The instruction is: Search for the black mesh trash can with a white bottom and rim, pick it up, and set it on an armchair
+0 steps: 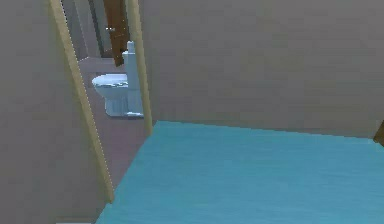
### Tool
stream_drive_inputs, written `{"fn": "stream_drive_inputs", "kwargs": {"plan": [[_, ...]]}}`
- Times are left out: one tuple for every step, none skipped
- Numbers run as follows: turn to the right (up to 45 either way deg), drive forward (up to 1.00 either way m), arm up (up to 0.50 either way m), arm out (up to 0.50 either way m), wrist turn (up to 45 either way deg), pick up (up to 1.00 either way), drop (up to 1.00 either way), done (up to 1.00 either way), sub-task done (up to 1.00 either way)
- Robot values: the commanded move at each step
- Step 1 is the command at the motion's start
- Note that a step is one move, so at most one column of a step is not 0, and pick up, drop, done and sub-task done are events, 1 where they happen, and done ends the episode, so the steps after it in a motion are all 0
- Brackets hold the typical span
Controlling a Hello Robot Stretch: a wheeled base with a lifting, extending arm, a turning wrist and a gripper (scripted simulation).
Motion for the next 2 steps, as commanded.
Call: {"fn": "stream_drive_inputs", "kwargs": {"plan": [[9.0, 0.00, 0.00, 0.00, 0.0, 0.00, 0.00, 0.00, 0.00], [0.0, 0.25, 0.00, 0.00, 0.0, 0.00, 0.00, 0.00, 0.00]]}}
